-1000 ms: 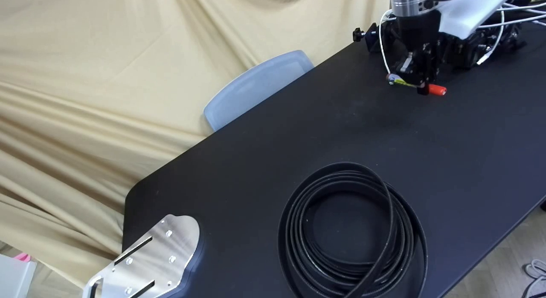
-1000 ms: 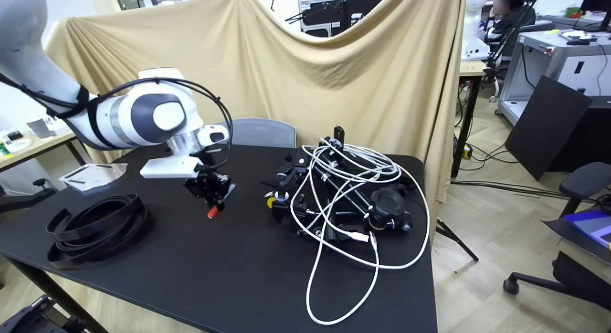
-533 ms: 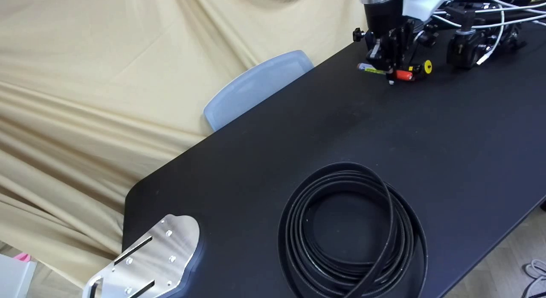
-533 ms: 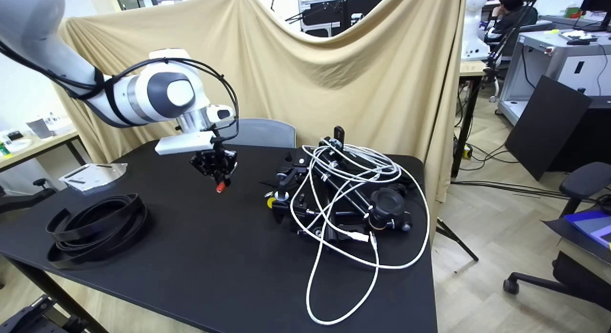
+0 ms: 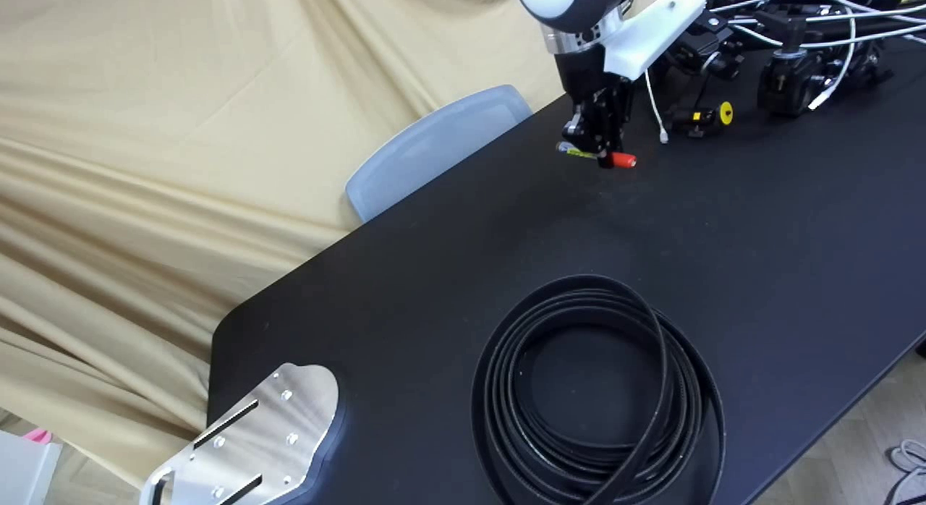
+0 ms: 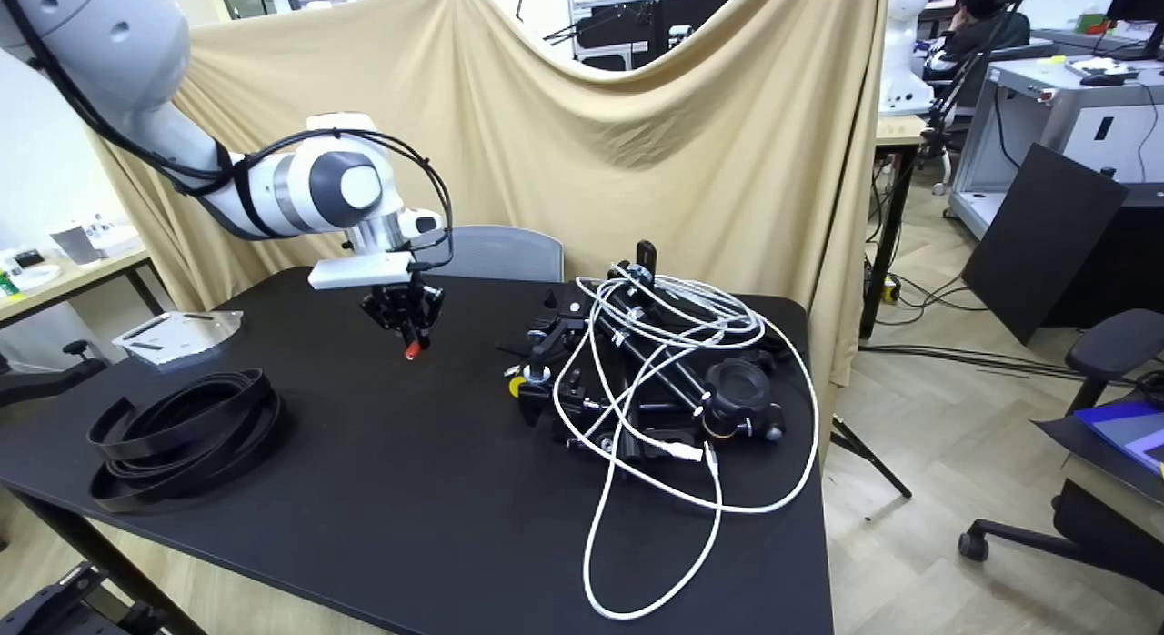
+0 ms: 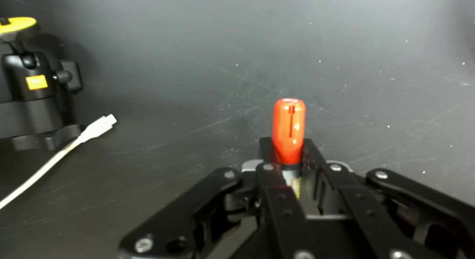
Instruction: Move the pen backward
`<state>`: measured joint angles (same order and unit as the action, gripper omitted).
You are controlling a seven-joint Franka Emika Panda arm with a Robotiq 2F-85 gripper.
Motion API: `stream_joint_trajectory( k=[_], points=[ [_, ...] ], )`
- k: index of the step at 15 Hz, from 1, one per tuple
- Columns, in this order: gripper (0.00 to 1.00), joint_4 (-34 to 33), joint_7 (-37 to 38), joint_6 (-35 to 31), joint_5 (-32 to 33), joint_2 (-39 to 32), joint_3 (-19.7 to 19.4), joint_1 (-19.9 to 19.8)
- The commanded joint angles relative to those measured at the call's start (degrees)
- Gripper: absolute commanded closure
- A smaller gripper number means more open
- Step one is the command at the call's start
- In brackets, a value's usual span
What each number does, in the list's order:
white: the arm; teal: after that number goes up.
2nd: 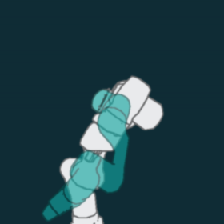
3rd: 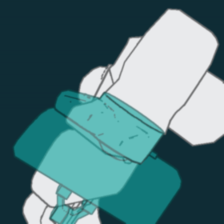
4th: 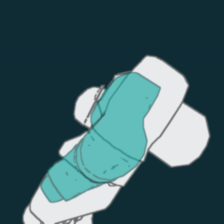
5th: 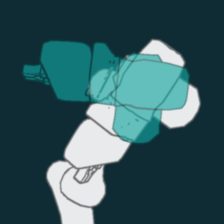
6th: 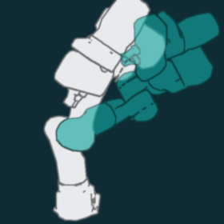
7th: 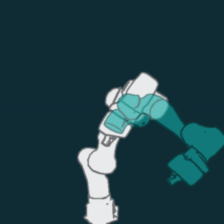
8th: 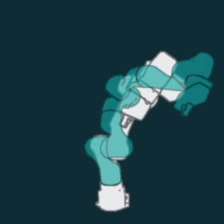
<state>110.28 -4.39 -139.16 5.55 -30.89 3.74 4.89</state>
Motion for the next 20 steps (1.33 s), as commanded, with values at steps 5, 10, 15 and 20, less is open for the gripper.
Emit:
stream_joint_trajectory(
  k=[5, 10, 15, 20],
  points=[
    [0.95, -9.91, 0.62, 3.92, -0.26, -8.46, 0.23, 1.4],
    [0.95, -11.92, 0.9, 3.47, -0.18, -11.03, 0.14, 1.75],
    [0.41, -12.63, 1.4, 3.26, 0.42, -11.44, -0.23, 2.44],
    [0.07, -10.24, 3.04, 3.52, 0.56, -8.25, -0.53, 3.61]
  ],
)
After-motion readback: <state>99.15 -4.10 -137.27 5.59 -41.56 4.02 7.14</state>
